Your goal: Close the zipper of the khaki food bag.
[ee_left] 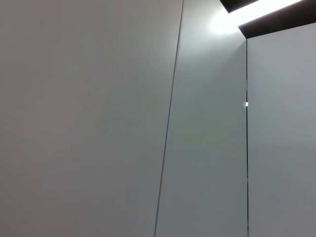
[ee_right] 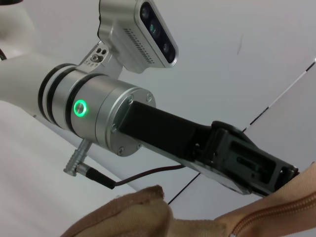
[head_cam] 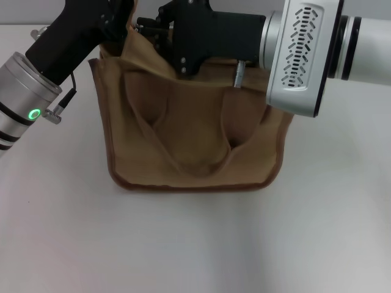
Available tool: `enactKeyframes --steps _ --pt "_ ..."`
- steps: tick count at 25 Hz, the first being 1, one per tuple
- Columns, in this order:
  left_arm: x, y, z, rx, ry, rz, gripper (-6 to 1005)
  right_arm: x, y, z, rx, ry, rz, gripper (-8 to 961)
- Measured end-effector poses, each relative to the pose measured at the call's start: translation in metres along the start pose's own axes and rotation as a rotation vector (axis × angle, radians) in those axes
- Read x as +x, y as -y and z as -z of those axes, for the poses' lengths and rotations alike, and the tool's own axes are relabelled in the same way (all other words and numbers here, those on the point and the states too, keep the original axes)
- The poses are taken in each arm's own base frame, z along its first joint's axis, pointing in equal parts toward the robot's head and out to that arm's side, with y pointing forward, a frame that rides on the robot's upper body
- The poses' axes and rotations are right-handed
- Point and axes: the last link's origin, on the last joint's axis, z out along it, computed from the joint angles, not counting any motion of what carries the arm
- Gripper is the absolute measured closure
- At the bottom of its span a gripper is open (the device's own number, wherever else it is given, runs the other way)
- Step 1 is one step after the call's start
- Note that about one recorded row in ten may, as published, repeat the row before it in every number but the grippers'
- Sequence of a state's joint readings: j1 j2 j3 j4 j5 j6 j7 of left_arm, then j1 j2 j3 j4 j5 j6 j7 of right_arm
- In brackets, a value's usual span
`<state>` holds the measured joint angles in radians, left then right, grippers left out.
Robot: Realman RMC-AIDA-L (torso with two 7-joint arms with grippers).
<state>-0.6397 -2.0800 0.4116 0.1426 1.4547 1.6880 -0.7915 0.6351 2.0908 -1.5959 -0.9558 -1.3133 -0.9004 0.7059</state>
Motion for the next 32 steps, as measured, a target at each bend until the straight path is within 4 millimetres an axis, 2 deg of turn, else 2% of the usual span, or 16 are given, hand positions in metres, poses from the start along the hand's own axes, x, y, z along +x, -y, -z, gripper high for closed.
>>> enactKeyframes --steps 15,32 --pt "-0.002 0.007 0.002 0.053 0.012 -0.007 976 0.005 -0.003 0.005 0.018 -0.035 0.003 946" --pt "-0.004 0.021 0.022 0.202 0.007 -0.015 977 0.007 -0.007 0.017 0.048 -0.046 -0.012 947"
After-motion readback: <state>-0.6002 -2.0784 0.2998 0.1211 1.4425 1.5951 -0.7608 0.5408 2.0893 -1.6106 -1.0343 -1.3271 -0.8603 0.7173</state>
